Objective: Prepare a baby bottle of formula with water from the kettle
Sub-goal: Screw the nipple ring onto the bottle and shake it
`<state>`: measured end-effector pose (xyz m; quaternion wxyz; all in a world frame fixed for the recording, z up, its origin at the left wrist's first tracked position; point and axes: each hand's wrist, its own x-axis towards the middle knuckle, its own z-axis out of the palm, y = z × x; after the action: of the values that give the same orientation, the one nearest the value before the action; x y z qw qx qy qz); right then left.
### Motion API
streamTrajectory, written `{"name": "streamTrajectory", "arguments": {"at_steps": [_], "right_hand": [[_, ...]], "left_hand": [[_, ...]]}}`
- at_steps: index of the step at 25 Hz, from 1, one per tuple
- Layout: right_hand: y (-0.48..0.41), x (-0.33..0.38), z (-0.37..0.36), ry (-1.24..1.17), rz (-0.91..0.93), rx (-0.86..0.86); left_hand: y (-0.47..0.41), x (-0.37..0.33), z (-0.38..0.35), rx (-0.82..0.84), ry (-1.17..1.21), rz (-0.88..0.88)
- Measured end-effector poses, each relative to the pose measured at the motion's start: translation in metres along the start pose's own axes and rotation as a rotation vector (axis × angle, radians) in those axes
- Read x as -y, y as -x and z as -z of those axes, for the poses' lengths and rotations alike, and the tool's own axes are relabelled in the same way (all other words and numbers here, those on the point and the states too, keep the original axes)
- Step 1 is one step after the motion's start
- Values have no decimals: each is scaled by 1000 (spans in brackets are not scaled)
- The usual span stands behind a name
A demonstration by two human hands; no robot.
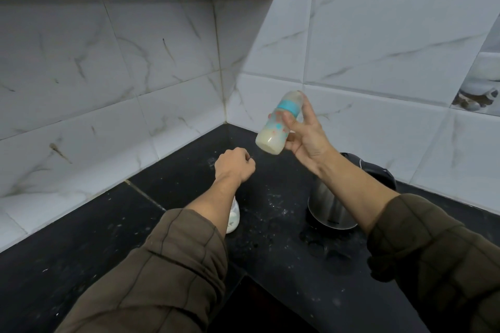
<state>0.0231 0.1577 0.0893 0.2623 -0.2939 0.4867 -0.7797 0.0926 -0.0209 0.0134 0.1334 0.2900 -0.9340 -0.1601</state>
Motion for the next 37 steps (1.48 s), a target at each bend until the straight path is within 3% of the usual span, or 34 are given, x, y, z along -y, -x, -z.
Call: {"name": "streamTrajectory", "arguments": {"at_steps": [2,5,6,10,15,19,24,29,33,37], "right_hand": [[-1,3,1,26,4,16],[8,1,2,271,-106,252],[8,2,1,276,-100,255],[-2,11,-1,-9,10,-3],[7,-2,6,306,-89,217],[2,3,10,21,29,-56],[21,-18,16,295,-130,112],[23,-19,21,71,-33,-87],[41,-31,20,307,-151,89],[30,-22,25,50,-33,-127]], "left_hand": [[-1,2,1,-6,-2,1],[-2,1,3,3,-23,-18],[-2,1,3,2,-21,-20],[-1,1,3,-17,-7,-4],[-3,-1,3,-5,-16,-42],[-3,1,0,-17,13,-17],[1,-1,-9,9,10,-25],[10,2,-19,27,6,-5],[17,2,-28,63,13,5],[20,2,-31,49,14,7]]}}
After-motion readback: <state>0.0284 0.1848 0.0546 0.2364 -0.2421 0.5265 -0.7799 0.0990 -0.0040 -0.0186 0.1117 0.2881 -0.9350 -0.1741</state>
